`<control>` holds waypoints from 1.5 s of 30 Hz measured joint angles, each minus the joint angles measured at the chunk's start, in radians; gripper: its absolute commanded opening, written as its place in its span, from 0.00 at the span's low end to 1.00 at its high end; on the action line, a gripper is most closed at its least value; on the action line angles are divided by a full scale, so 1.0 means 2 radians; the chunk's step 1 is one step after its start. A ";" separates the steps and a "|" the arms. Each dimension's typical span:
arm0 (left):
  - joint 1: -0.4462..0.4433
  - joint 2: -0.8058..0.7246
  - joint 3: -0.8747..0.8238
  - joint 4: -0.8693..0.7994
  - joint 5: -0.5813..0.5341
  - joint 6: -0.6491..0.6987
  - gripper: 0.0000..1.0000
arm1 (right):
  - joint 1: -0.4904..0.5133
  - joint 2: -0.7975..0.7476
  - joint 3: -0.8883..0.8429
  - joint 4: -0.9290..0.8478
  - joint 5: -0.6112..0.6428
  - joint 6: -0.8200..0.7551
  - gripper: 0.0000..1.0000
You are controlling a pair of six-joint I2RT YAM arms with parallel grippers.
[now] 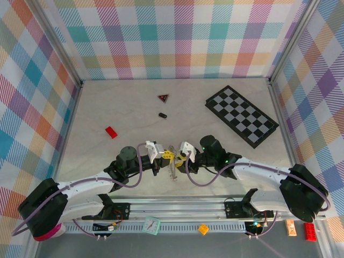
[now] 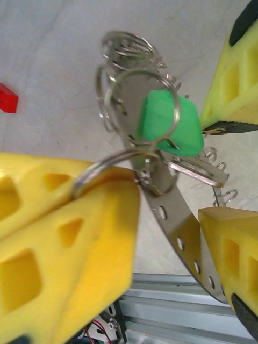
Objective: Put the keys on the keyring
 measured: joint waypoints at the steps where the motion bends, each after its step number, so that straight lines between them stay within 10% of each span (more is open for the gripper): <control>1: 0.000 0.001 0.000 0.000 0.000 0.000 0.00 | 0.002 0.000 0.000 0.006 0.005 0.000 0.40; 17: 0.000 -0.007 0.000 -0.004 -0.005 0.000 0.00 | 0.012 -0.003 -0.003 0.028 0.033 -0.006 0.00; 35: -0.001 -0.019 0.000 -0.019 -0.003 0.002 0.00 | 0.012 -0.058 0.009 -0.067 0.049 -0.033 0.00; 39: -0.001 -0.021 0.000 -0.019 -0.002 0.002 0.00 | 0.012 -0.048 0.008 -0.067 0.045 -0.032 0.33; 45: -0.001 -0.021 0.000 -0.019 0.001 0.002 0.00 | 0.012 -0.030 0.008 -0.050 0.033 -0.027 0.42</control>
